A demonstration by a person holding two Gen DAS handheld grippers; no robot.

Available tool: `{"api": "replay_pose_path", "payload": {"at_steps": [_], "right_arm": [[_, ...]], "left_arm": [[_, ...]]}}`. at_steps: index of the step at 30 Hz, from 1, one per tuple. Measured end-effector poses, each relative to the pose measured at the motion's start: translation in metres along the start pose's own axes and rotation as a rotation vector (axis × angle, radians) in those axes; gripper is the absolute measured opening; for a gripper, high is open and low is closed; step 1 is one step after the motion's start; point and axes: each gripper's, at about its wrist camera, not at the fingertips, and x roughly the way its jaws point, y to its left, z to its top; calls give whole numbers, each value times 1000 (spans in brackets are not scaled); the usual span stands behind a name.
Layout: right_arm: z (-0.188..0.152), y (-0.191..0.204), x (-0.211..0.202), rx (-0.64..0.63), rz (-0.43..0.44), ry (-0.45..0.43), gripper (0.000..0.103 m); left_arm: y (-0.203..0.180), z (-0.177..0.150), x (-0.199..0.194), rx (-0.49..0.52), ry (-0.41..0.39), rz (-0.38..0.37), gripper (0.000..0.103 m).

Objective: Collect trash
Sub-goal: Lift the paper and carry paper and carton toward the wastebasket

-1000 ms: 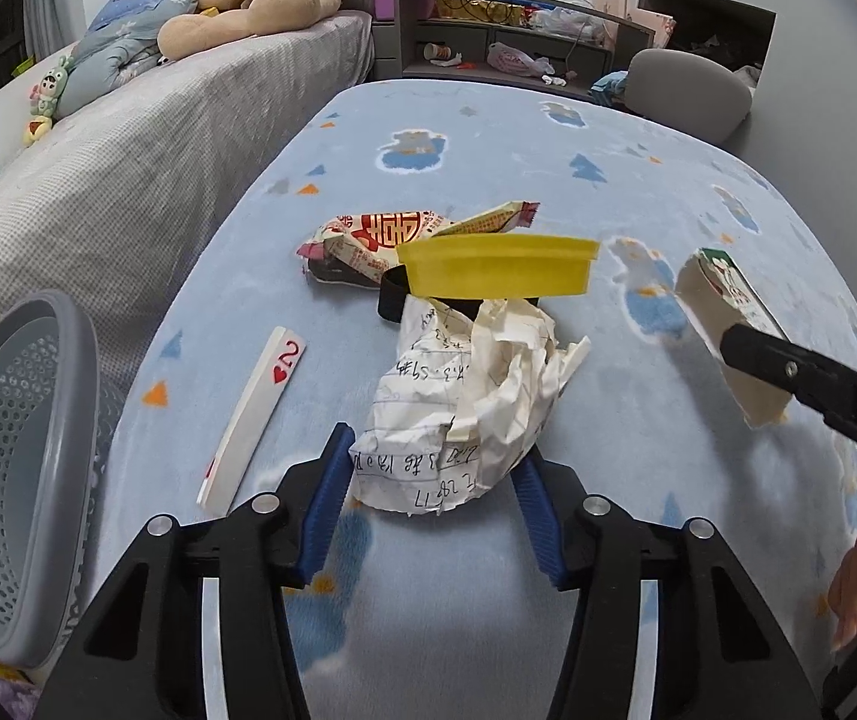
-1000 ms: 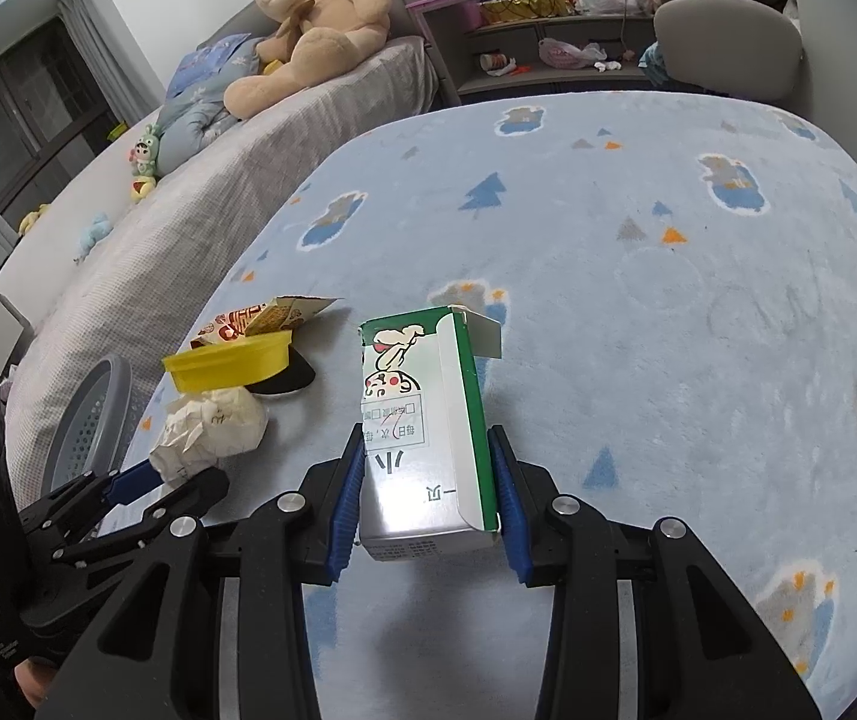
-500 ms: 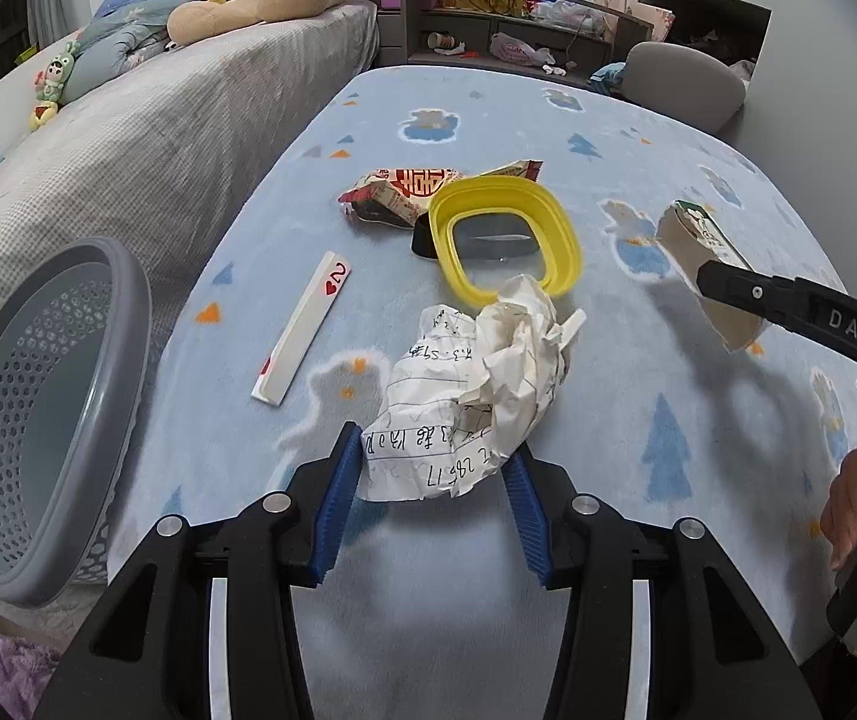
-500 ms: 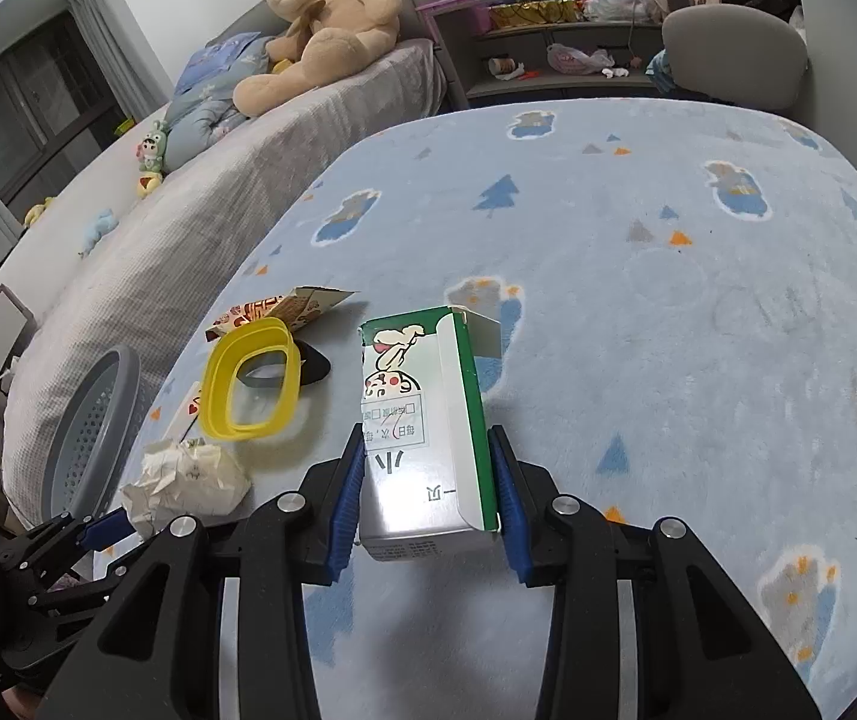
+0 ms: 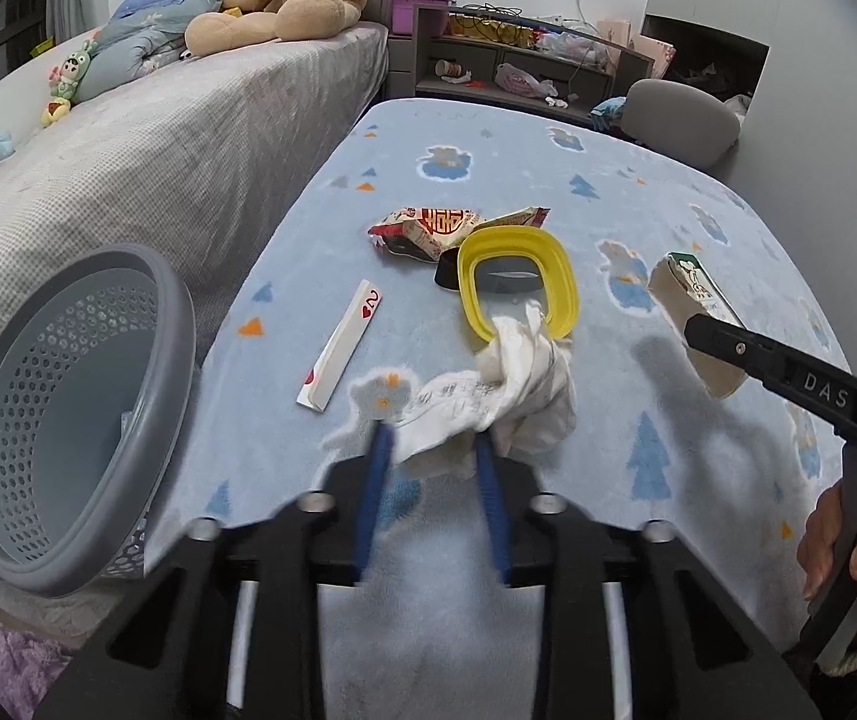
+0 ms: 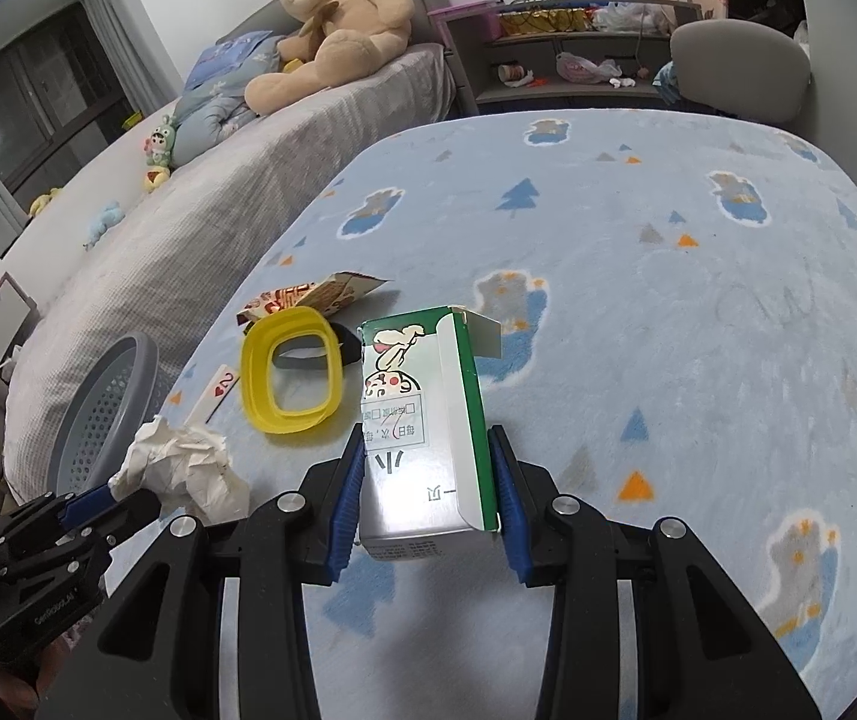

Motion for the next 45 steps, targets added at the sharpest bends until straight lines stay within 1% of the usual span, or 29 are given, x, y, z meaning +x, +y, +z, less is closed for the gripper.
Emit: {"api": "replay_pose_path", "payload": {"at_steps": [4,7,9,18,25,30,38,45], "right_arm": [[-6,8,-5,0,-4,-1,38],[-10,11,-9,4,-10,-1,38],[-12,14,-12,3,-15,-3,38],[-18,30,-17,11,-17,-6,38],[-18,55,-15,-20,-12,2,38],[-11,83,-10,-59,10,0,38],[-1,148,10,-145,85,7,38],[3,205,35,-208,157,34,38]], "left_arm": [[5,0,-4,-9,-12,-20,14],[8,0,-8,-14,-22,-30,12],[11,0,-11,-20,-27,-37,5],[30,3,-22,-36,-54,-51,5],[50,6,-37,-56,-92,-48,5],[75,12,-51,-79,-129,-22,5],[133,21,-76,-129,-181,64,5],[181,20,-84,-177,-187,127,5]]}}
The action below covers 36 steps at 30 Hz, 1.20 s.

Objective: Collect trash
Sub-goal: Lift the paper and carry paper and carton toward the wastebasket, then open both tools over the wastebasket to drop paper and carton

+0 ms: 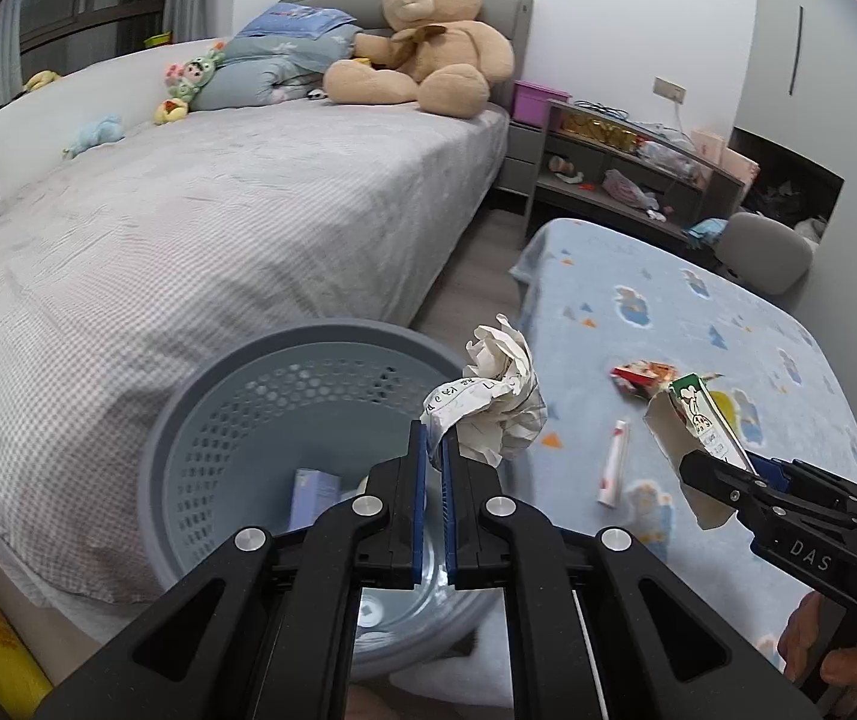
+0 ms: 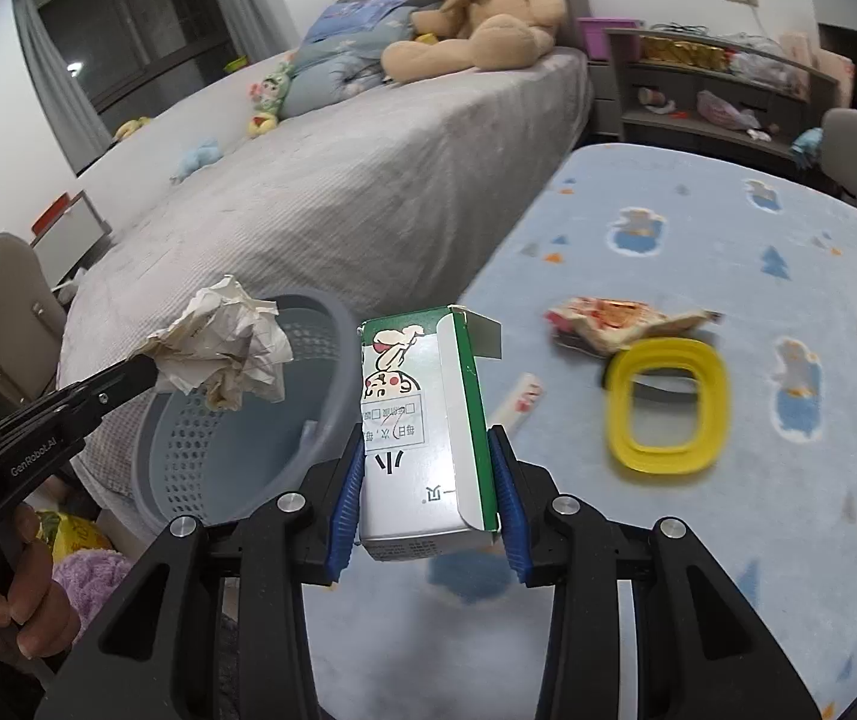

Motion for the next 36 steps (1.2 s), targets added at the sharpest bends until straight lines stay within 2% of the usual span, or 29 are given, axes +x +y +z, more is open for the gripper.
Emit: {"api": "replay_pose_path", "payload": {"at_steps": [8,16,36], "right_arm": [[13,45,29,-61,54,25,38],[18,72,55,-95,87,59,38],[21,95,100,-134,100,145,38]], "left_arm": [[41,1,7,-43,6,47,5],[63,-1,15,-58,26,74,5],[94,-6,52,-112,93,126,5]]}}
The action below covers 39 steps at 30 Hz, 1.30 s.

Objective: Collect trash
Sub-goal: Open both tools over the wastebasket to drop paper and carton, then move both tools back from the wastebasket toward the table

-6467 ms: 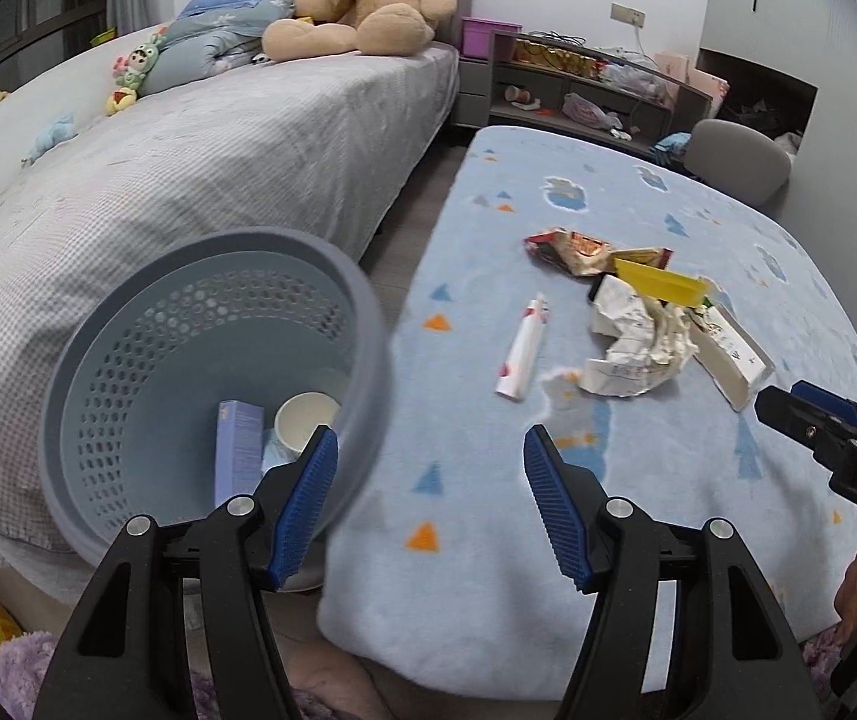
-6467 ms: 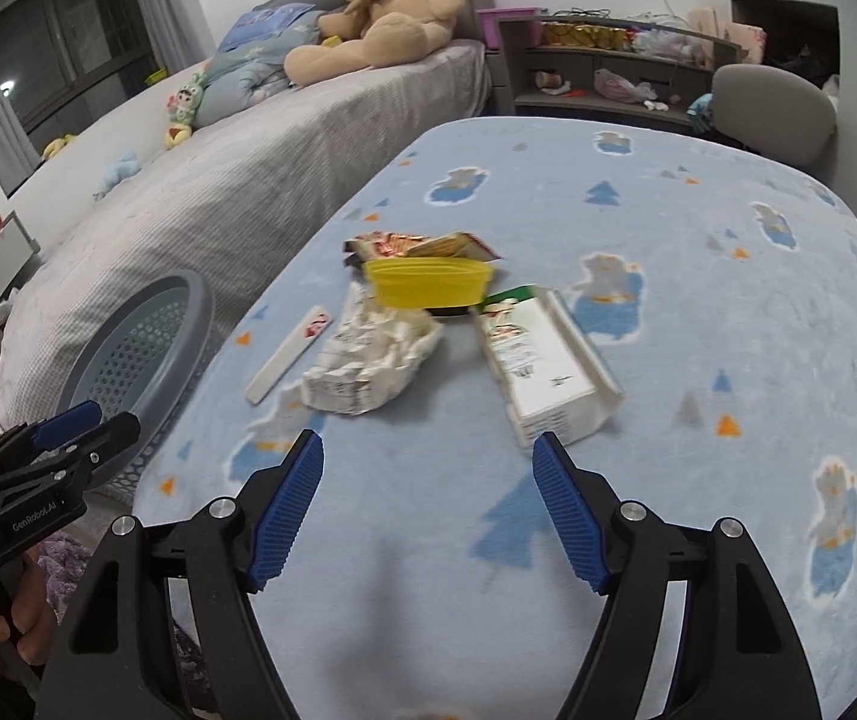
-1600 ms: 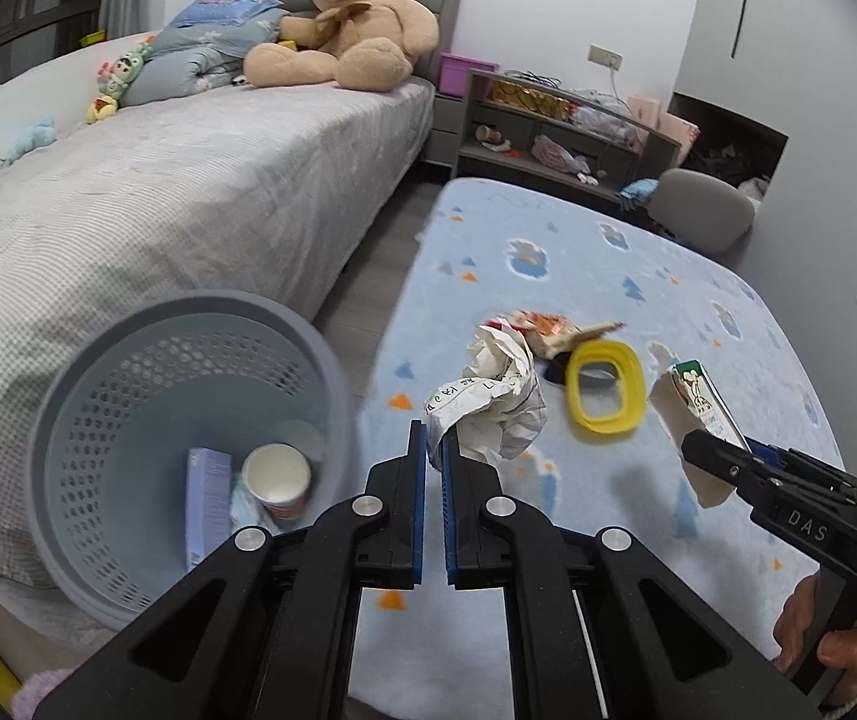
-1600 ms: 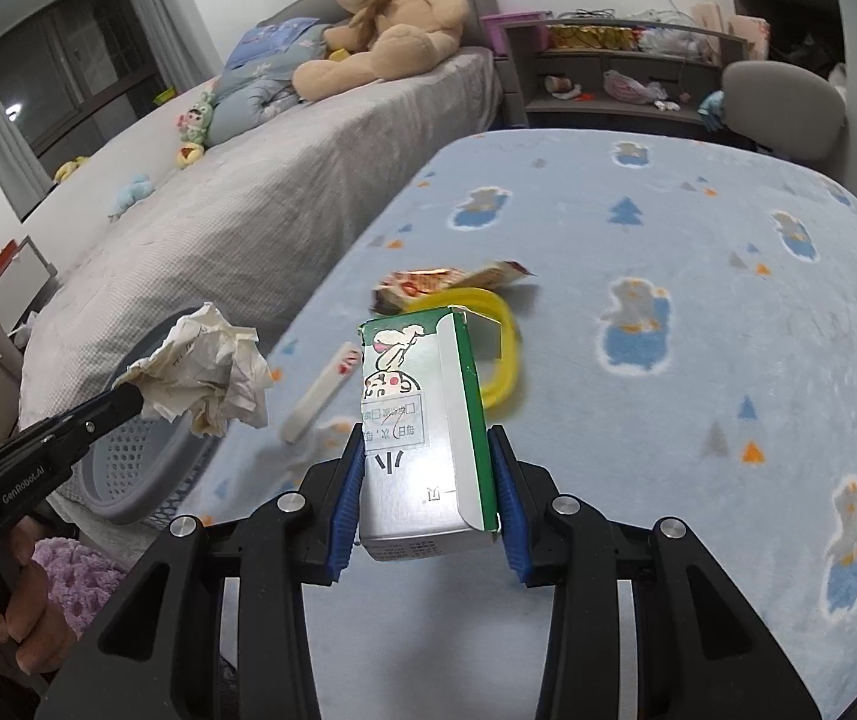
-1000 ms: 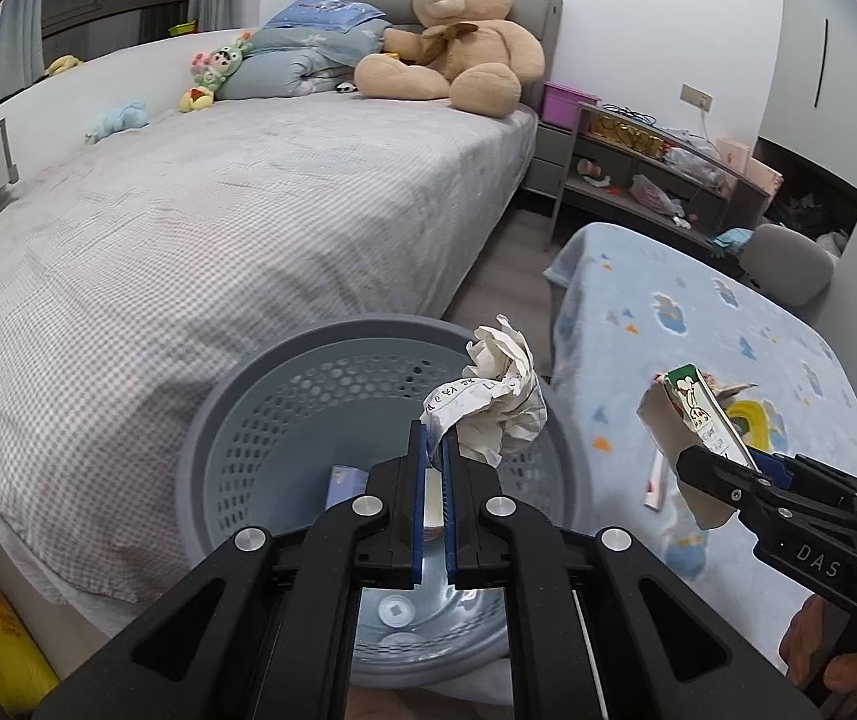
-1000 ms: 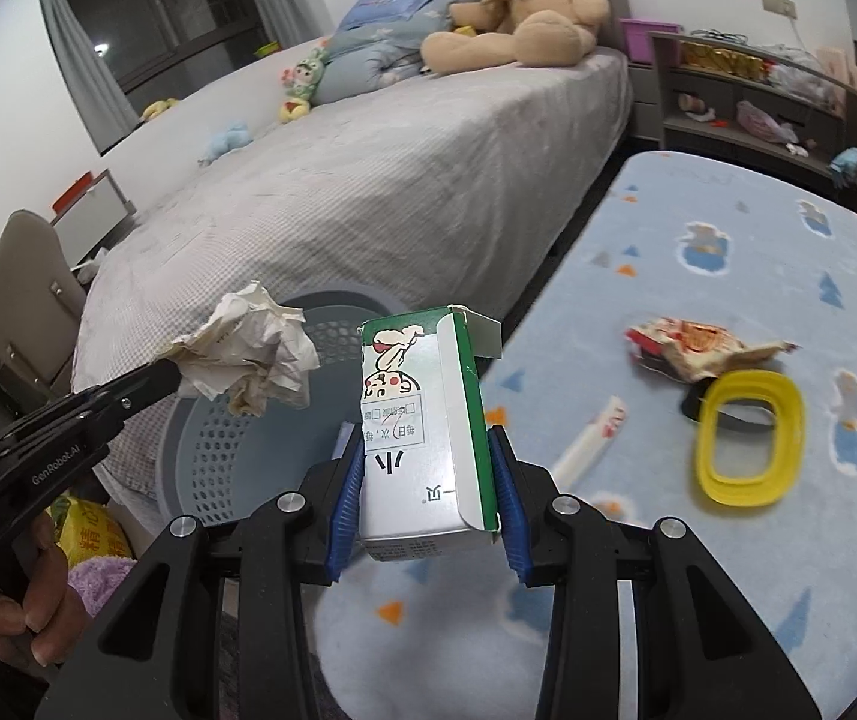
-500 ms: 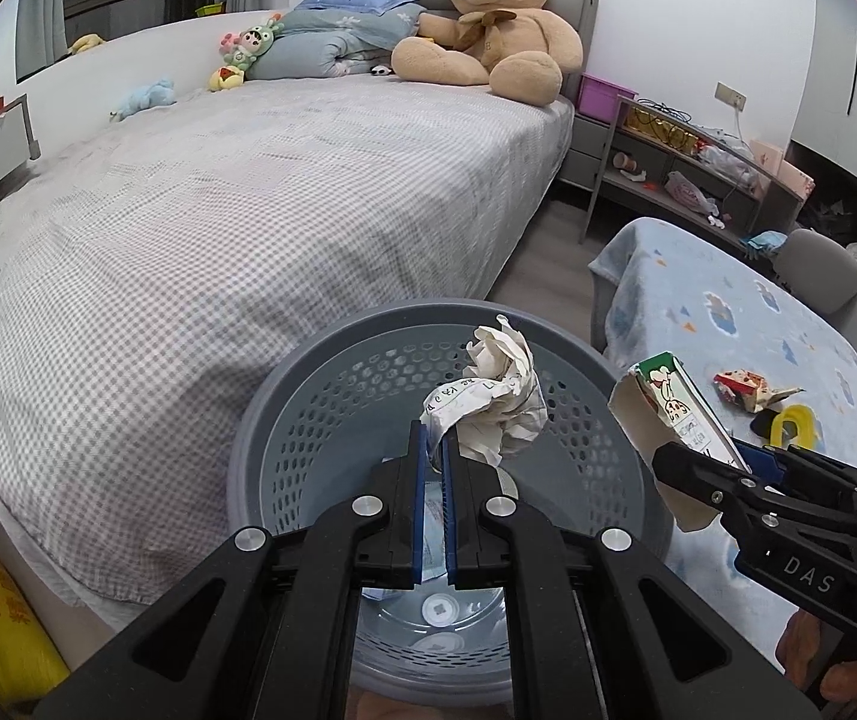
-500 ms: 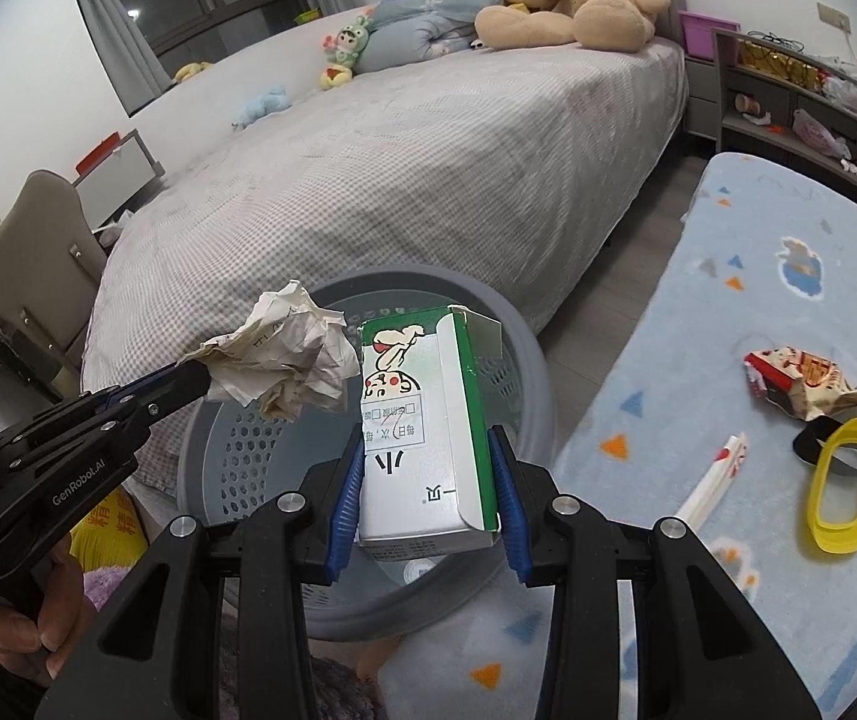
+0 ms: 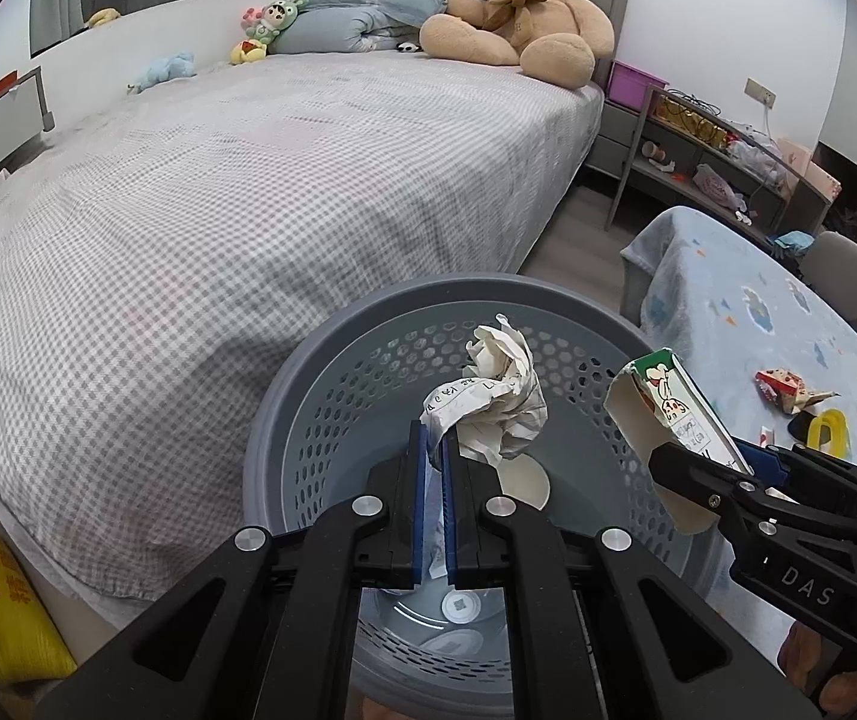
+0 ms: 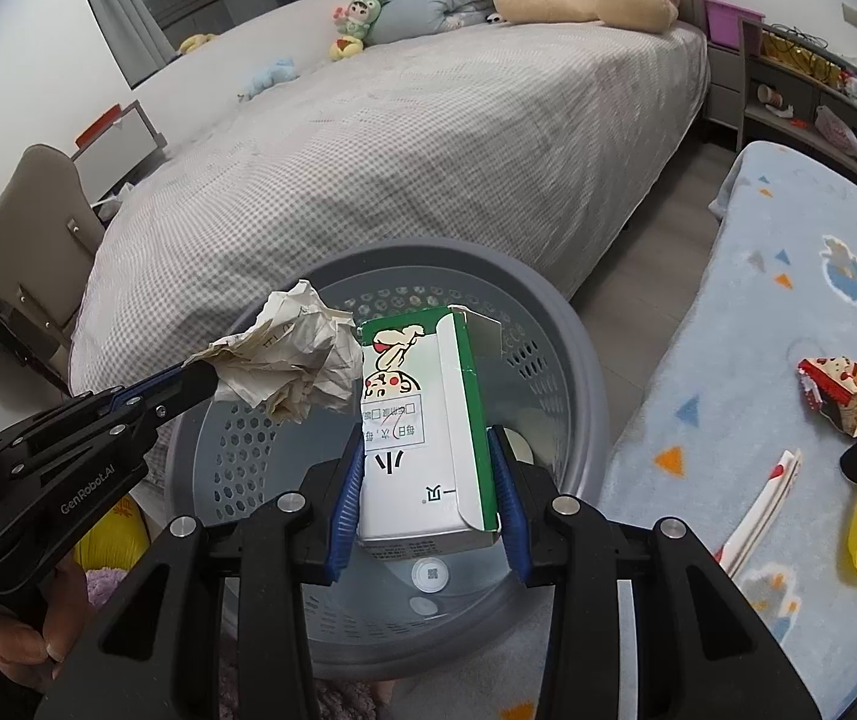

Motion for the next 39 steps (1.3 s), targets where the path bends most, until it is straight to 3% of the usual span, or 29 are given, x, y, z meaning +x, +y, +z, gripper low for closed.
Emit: {"api": "replay_pose_path", "payload": {"at_steps": [13,21,39], "right_arm": [[2,3,13,-10,0,22,41],[3,2,7,-4,-2,-2,48],[2,2,5,-5,-8,-7,51]], "left_arm": [[7,0,14,-18,31,17,5],[8,-1,8,-16,10,37,37],[10,-2,2,-24,2,49,45]]}}
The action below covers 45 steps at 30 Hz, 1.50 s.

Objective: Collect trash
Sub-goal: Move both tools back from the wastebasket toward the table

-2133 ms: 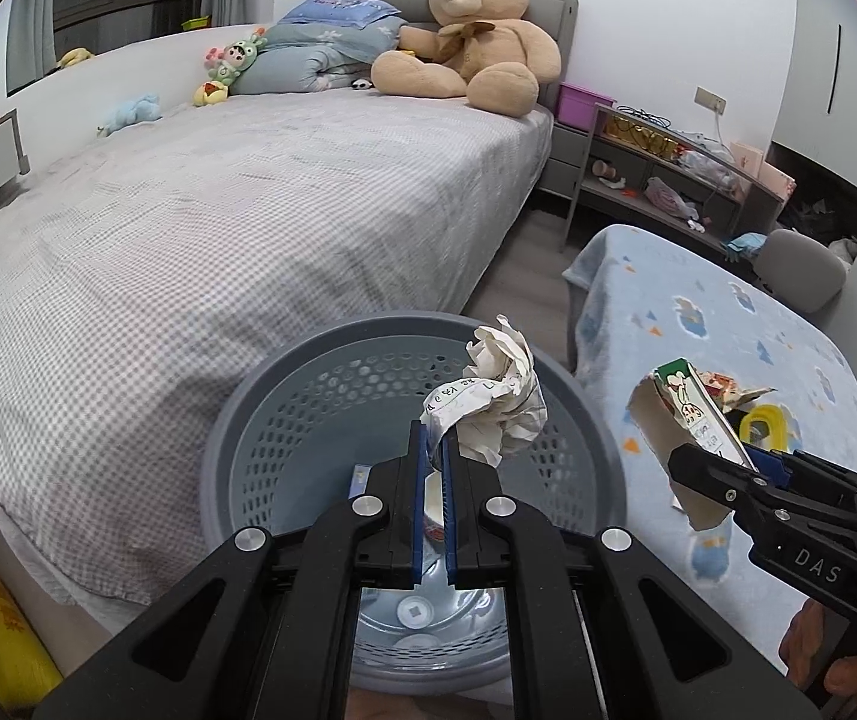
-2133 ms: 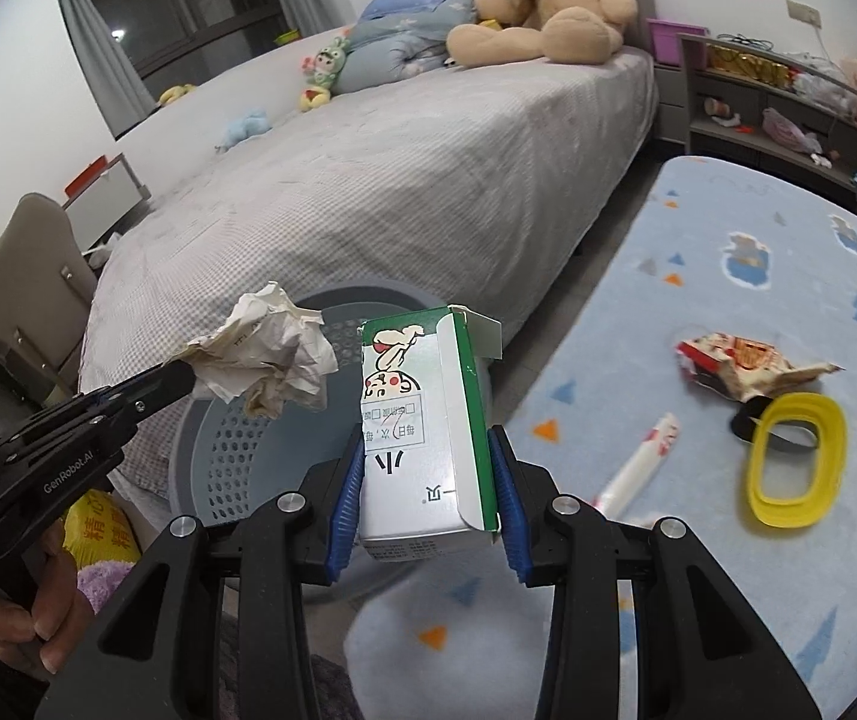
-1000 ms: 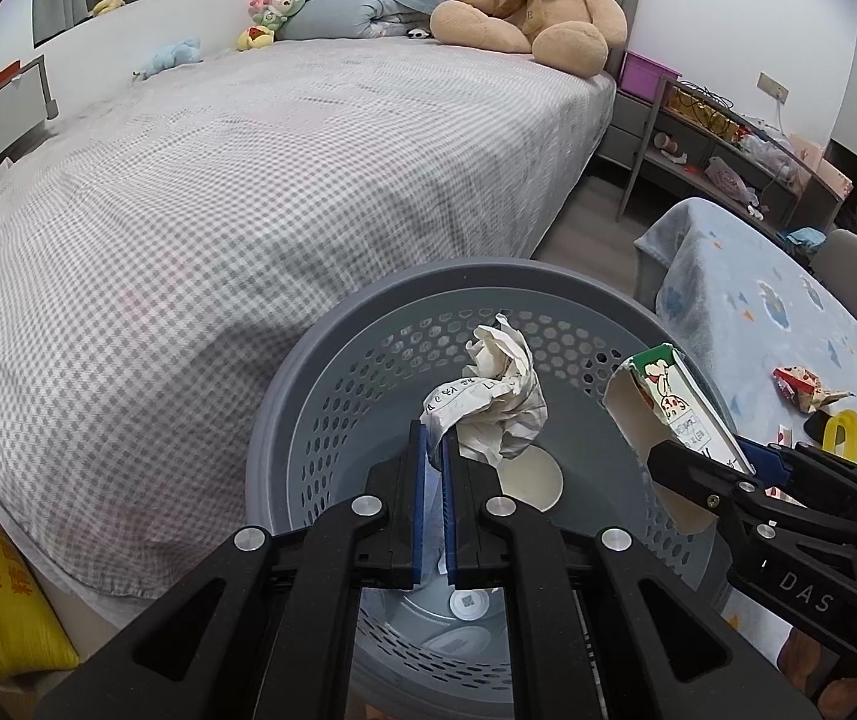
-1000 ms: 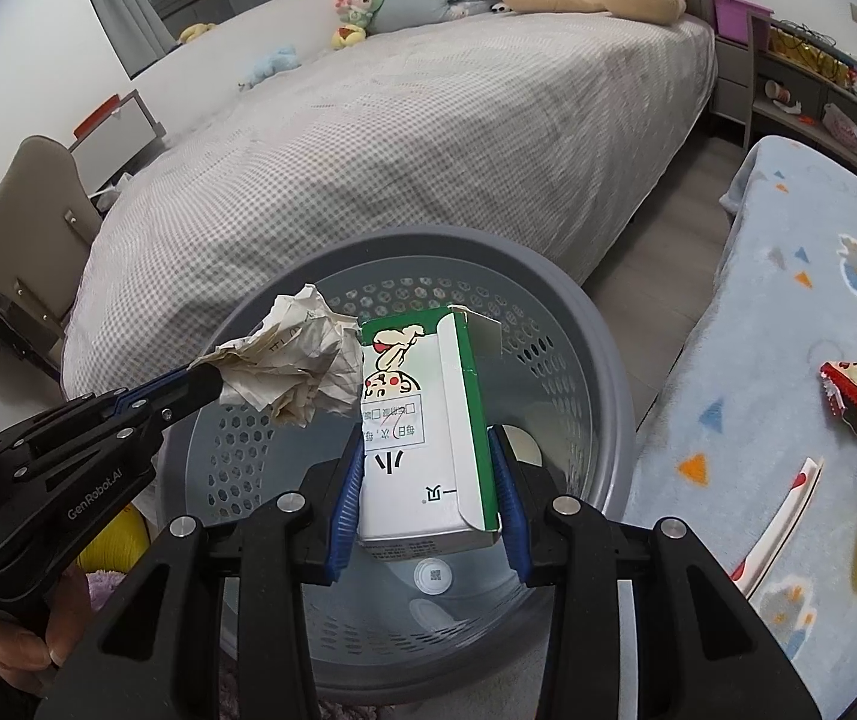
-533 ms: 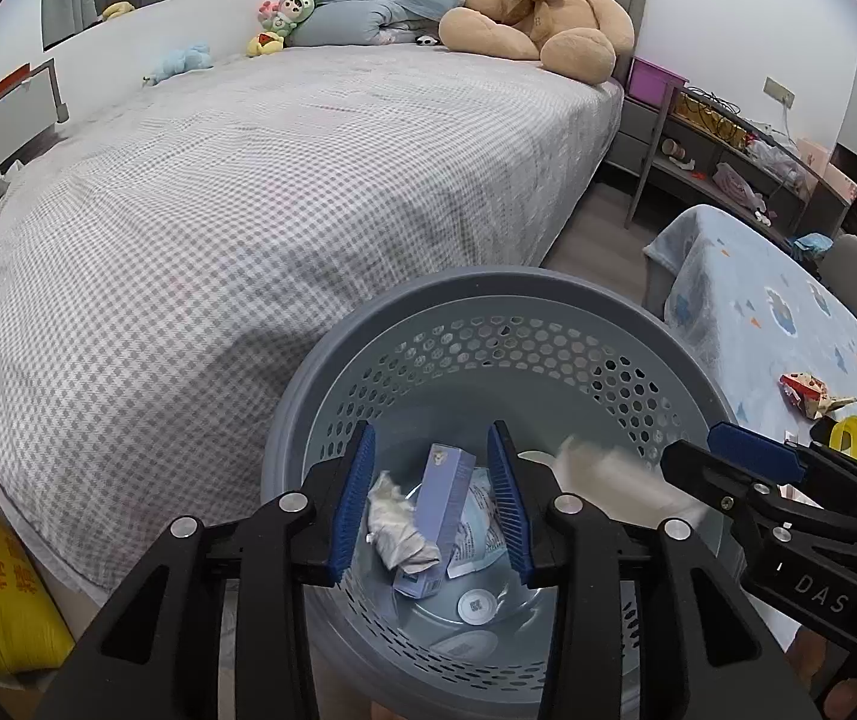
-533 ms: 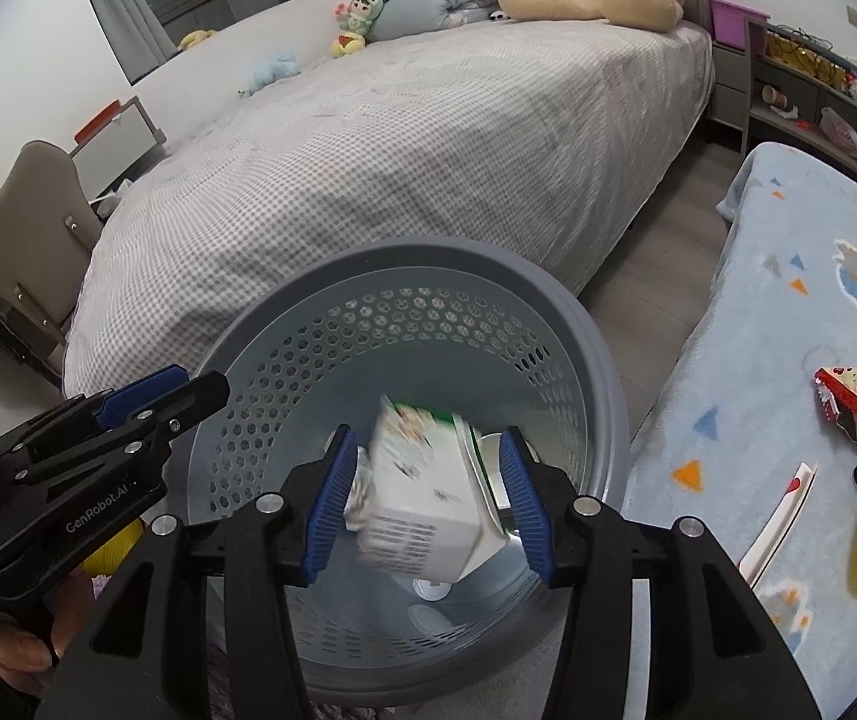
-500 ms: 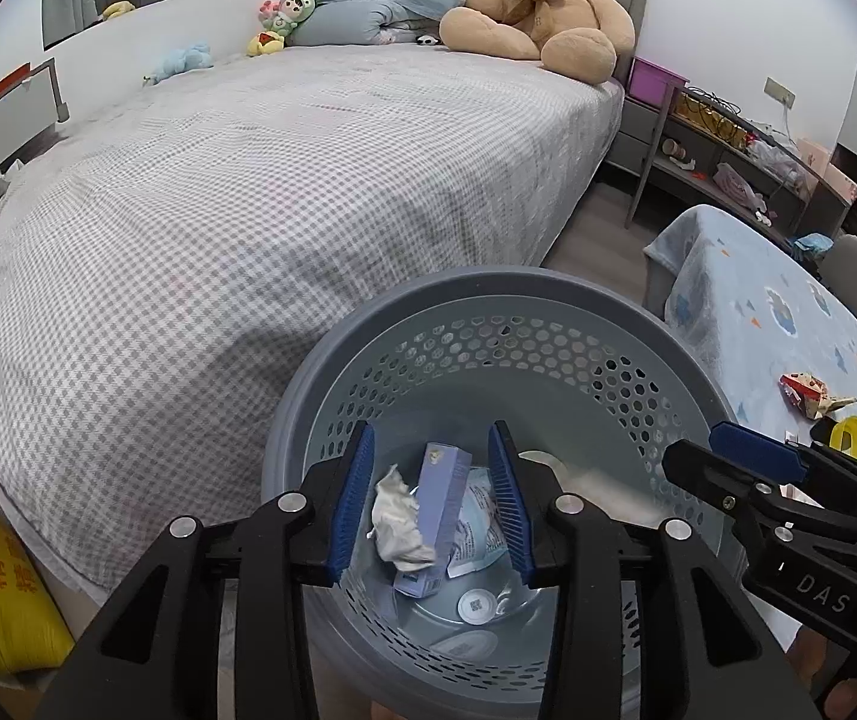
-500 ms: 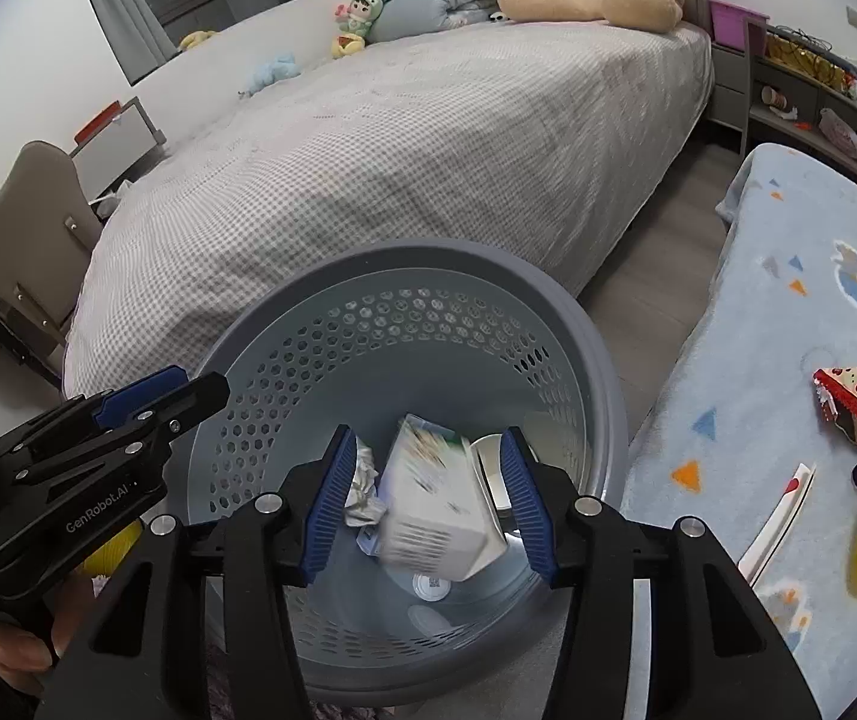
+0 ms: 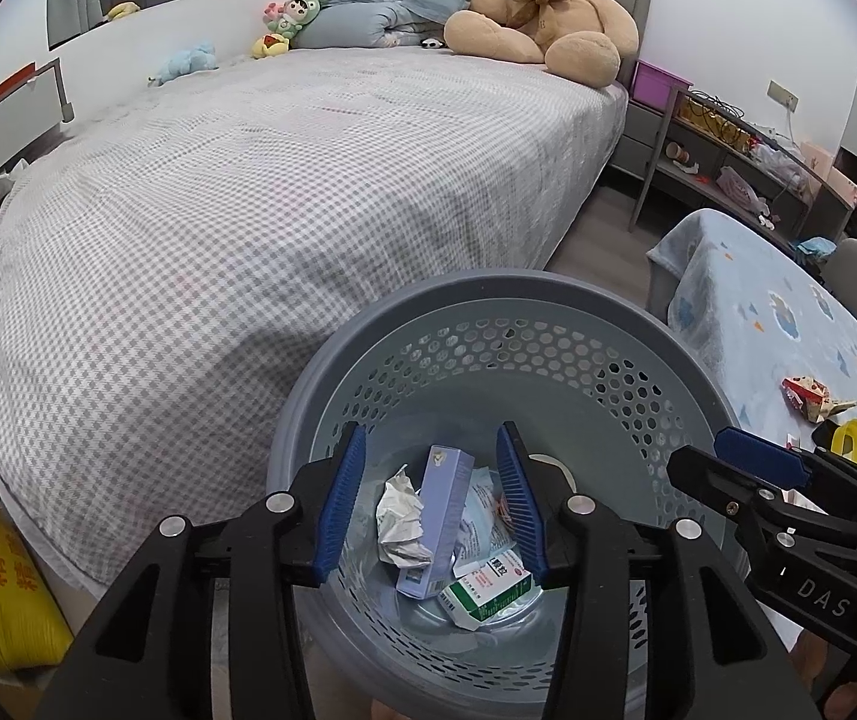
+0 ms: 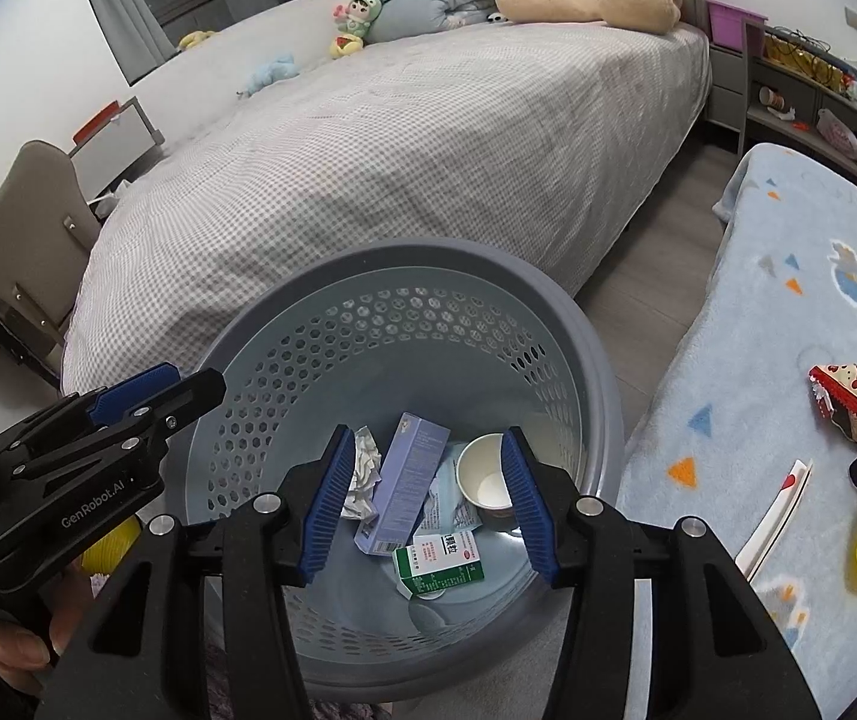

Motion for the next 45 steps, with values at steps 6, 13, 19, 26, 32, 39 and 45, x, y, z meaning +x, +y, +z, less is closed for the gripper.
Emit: {"api": "replay_pose_path", "payload": {"at_steps": [6,13,19,26,32,39,45], "right_arm": [[0,-1,-1,0,-1,-2,52],[-1,-5,-5,3,-4,-11,56],[-5,-7,-13,13,-10,-14,60],[-15,-15,-28,36,-33,-32,69],[-29,-27,-47,64,-66,-54,77],[-49,-53,-76,104,-125,-93,86],[-72,-80,-102,141,-188,-114,92]], "left_arm": [[-2,0,-2,1,-6,3,49],[-3,0,-7,0,-20,12,56],[-5,0,-10,2,-26,13,62],[-10,-1,-18,12,-37,4,66],[-20,-4,-31,32,-55,-14,69],[-46,-13,-44,64,-58,-51,70],[-78,-20,-51,113,-61,-99,70]]}}
